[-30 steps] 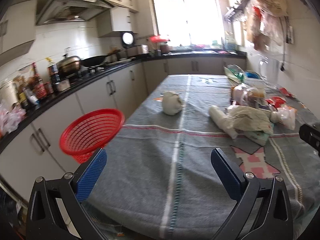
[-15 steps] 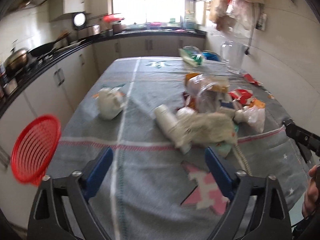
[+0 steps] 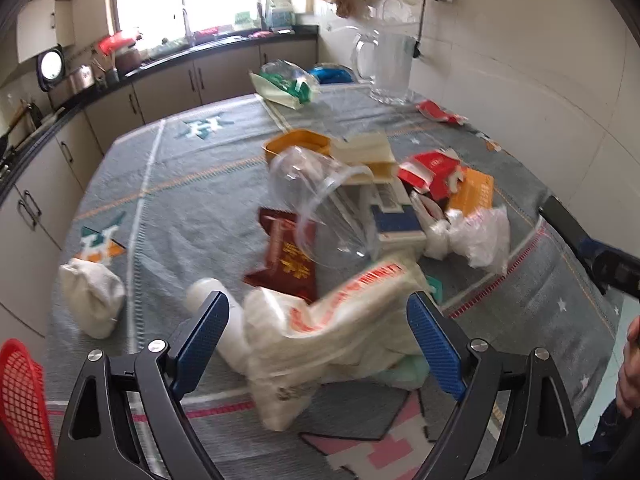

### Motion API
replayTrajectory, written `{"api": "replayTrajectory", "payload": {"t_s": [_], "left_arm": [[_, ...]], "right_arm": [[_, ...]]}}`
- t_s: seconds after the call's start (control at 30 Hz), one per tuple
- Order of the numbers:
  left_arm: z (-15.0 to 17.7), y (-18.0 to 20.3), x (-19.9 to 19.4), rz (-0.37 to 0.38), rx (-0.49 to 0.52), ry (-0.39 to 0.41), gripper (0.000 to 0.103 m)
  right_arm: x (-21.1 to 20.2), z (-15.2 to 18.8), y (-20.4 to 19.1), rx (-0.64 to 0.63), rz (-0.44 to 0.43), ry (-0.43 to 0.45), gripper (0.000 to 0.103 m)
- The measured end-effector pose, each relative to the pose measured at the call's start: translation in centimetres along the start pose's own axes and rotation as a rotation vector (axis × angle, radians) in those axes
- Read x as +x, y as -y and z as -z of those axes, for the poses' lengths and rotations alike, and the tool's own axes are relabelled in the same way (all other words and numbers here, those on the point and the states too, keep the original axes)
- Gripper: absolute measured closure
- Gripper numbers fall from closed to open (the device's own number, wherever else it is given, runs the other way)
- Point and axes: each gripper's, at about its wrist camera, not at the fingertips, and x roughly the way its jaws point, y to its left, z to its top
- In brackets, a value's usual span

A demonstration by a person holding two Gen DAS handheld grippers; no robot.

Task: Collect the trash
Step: 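Grasp the cream plastic bag with red print with the left gripper, then grasp the white plastic bag with the right gripper while the left gripper holds the cream bag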

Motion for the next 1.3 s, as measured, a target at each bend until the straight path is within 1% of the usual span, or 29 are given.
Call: {"api": "replayTrajectory", "payload": {"t_s": [0.03,0.07,0.1,0.13,0.23,0.33,0.37,0.4,0.5,0.63,0.67,0.7,0.73,0.8,0.87,0.93,0.97,1.0,1.03,1.07,1.1,1.13,1.17,1.2,1.27,1.3], "left_arm": [[0.4,0.4,0.0,0.013,0.007,-0.003,0.019],[0.7,0.8,0.0,0.020,0.014,-0.009,0.027],[1.2,1.5,0.0,0.036,0.025,-0.026,0.030],[1.8,1.9,-0.1,0.055,0.034,-0.036,0.030],[3.0,3.3,-0.5,0.069,0.071,-0.050,0.030],[3.1,4.4,-0.7,0.025,0.126,-0.033,0.030],[3.0,4.6,-0.7,0.012,0.137,-0.030,0.028],[2.6,4.8,-0.4,-0.003,0.140,-0.030,0.027],[1.8,4.9,0.1,-0.012,0.127,-0.017,0.027],[1.2,5.1,0.5,0.010,0.091,0.002,0.027],[1.2,5.1,0.5,0.014,0.083,0.007,0.033],[1.2,5.1,0.4,0.017,0.076,0.012,0.042],[1.2,5.2,0.4,0.034,0.072,0.010,0.045],[1.3,5.3,0.3,0.043,0.068,0.017,0.052],[1.4,5.4,0.1,0.045,0.062,0.020,0.054],[1.6,5.5,0.0,0.047,0.054,0.028,0.055],[1.8,5.6,-0.1,0.050,0.052,0.032,0.055],[2.0,5.6,-0.3,0.054,0.049,0.033,0.055],[2.1,5.6,-0.4,0.056,0.046,0.037,0.055],[2.3,5.6,-0.5,0.057,0.042,0.041,0.055],[2.4,5.6,-0.6,0.059,0.037,0.046,0.055],[2.6,5.5,-0.8,0.063,0.032,0.050,0.055],[2.7,5.4,-0.8,0.066,0.026,0.052,0.055],[2.9,5.3,-0.9,0.067,0.020,0.056,0.055],[3.2,5.2,-1.3,0.067,0.010,0.067,0.055],[3.3,5.1,-1.6,0.073,0.005,0.075,0.055]], "right_arm": [[0.0,-0.1,0.1,-0.001,-0.001,0.001,0.002],[0.0,-0.1,0.2,-0.001,-0.003,0.001,0.002],[0.1,-0.3,0.3,0.000,-0.007,-0.001,0.002],[0.2,-0.4,0.4,0.001,-0.008,-0.004,0.002],[0.8,-0.8,0.7,0.013,-0.021,-0.016,0.002],[1.3,-1.2,0.6,0.016,-0.023,-0.017,0.002],[1.5,-1.3,0.6,0.018,-0.027,-0.020,0.002],[1.6,-1.5,0.5,0.023,-0.039,-0.024,0.002],[1.9,-1.7,0.4,0.026,-0.043,-0.024,0.002],[2.4,-2.0,0.5,0.037,-0.047,-0.035,0.002],[2.6,-2.1,0.5,0.041,-0.049,-0.038,0.002],[2.8,-2.2,0.6,0.047,-0.052,-0.043,0.002],[3.0,-2.3,0.6,0.051,-0.051,-0.045,0.002],[3.5,-2.5,0.6,0.053,-0.047,-0.047,0.002],[4.0,-2.7,0.7,0.050,-0.036,-0.054,0.003],[4.9,-2.7,0.8,0.058,-0.024,-0.069,0.008],[5.3,-2.8,0.8,0.061,-0.017,-0.071,0.013],[5.8,-2.8,0.9,0.059,-0.003,-0.079,0.020],[6.3,-2.8,0.9,0.058,0.003,-0.093,0.024],[6.8,-2.7,1.0,0.063,-0.001,-0.110,0.029],[7.1,-2.5,0.9,0.068,-0.010,-0.123,0.042],[7.3,-2.3,0.9,0.064,-0.018,-0.132,0.047],[7.6,-2.2,0.8,0.054,-0.019,-0.142,0.061],[7.7,-1.9,0.5,0.035,-0.009,-0.152,0.068],[7.5,-1.4,0.4,0.036,-0.017,-0.142,0.078],[7.3,-1.3,0.3,0.033,-0.025,-0.138,0.080]]}}
